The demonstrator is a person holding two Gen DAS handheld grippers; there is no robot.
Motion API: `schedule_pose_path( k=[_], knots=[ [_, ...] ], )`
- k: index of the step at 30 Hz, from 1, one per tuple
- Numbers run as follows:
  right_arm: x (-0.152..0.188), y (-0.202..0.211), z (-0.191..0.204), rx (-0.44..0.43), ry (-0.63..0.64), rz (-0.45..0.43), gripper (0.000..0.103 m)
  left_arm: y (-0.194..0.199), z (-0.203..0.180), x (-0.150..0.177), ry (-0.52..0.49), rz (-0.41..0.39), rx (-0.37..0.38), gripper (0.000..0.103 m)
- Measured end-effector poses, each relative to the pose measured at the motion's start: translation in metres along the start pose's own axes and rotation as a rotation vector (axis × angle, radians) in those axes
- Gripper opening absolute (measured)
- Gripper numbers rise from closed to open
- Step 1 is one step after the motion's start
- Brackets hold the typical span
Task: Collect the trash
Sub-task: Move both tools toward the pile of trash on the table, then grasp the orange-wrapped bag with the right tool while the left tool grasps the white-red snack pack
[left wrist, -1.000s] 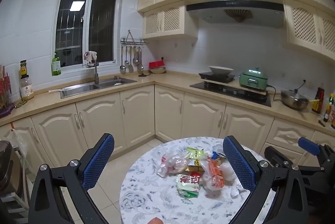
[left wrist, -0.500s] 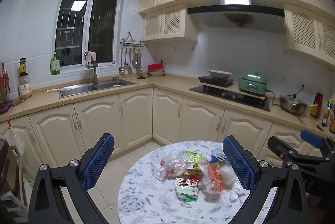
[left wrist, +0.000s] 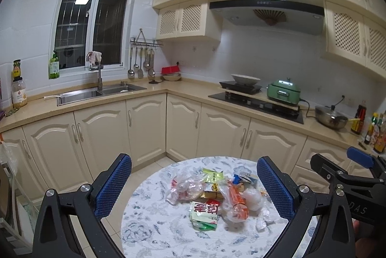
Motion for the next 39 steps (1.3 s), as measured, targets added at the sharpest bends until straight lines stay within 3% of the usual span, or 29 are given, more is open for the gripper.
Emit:
schedule_pose_path(
  k=[11,22,28,35,39],
  knots=[
    [-0.002,-0.023,0.004,-0.020,-0.008,0.027,0.103,-0.020,0.001,-0.001,-0.020,0.017,-0.030,0.102],
    [0.003,-0.051,0.007,-0.023,0.010,0.084,0.103,-0.058,0.007,0.005,-0.014,0.088,-0.036,0.102],
    [0.014,-0.079,0.018,-0.040,0.032,0.146,0.102,-0.088,0.017,0.014,-0.005,0.164,-0.049,0.102],
    [0.040,-0.130,0.037,-0.120,0.047,0.271,0.089,-0.132,0.033,0.032,-0.003,0.278,-0.075,0.102],
    [0.052,-0.158,0.052,-0.179,0.060,0.344,0.075,-0.153,0.037,0.039,-0.005,0.330,-0.073,0.102]
  ],
)
Point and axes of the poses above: each gripper's, at about its wrist camera, not at the fingertips, and y roughly against the way its jaws point, z to its left, x to its underside, the point moved 2 cm from there along -y, roughly the way its jaws point, and after that the axes turned 4 degrees about z, right-handed, at the moved point
